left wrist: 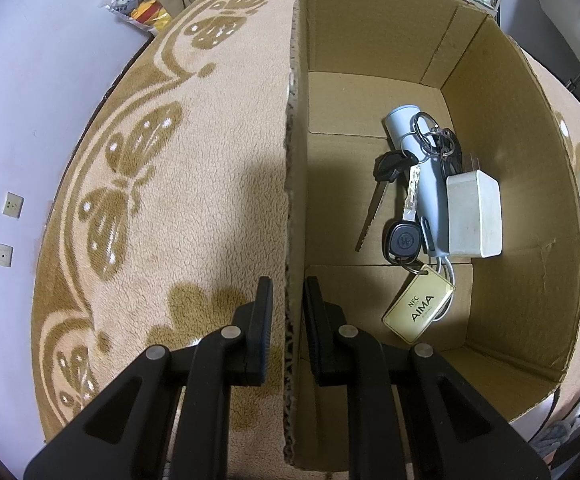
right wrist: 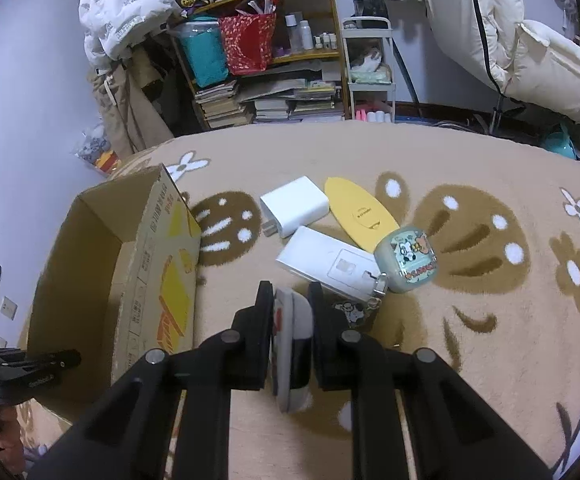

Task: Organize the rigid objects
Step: 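Carry the white remote into the box with the right tool and release it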

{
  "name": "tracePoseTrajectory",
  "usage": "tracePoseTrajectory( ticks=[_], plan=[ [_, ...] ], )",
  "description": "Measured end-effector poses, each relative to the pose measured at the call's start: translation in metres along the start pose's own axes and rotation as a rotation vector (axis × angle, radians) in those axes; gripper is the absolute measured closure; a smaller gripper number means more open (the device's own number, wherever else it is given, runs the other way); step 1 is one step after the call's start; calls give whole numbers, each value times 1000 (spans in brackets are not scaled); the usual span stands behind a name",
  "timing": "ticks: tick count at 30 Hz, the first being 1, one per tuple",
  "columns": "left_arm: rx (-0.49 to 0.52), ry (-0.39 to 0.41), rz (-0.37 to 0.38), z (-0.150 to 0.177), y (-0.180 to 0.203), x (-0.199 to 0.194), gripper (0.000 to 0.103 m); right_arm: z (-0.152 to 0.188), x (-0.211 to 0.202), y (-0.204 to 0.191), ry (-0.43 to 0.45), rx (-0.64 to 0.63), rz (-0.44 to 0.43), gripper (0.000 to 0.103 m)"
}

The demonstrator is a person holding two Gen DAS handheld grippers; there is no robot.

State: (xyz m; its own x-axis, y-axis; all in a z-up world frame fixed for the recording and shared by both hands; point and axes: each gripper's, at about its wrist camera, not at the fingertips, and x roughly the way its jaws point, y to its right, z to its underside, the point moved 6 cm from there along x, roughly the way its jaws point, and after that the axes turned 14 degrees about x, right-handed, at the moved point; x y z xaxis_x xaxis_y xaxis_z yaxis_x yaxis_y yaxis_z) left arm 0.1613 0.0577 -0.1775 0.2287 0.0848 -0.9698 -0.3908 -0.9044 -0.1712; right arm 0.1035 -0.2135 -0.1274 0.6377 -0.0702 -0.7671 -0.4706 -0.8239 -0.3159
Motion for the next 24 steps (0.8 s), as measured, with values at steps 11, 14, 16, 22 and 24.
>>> tracePoseTrajectory(
  ticks=[11,14,16,22,24],
  plan=[
    [-12,-1,13,0,-2,1,88,-35,-42,-48,86,-59,-109,85],
    [-13,-1,14,0,-2,1,88,-42,-52,-68,104,-89,-143,85],
    [-14,-1,14,0,-2,1,88,-47,-58,-82,119,-110,-168,85],
    [-12,-1,15,1,-3,1,88,-52,-73,-119,132,-135,-257,85],
    [-14,-1,17,1,-3,2,88,-49,-73,-132,117,-144,-296,85]
  ],
)
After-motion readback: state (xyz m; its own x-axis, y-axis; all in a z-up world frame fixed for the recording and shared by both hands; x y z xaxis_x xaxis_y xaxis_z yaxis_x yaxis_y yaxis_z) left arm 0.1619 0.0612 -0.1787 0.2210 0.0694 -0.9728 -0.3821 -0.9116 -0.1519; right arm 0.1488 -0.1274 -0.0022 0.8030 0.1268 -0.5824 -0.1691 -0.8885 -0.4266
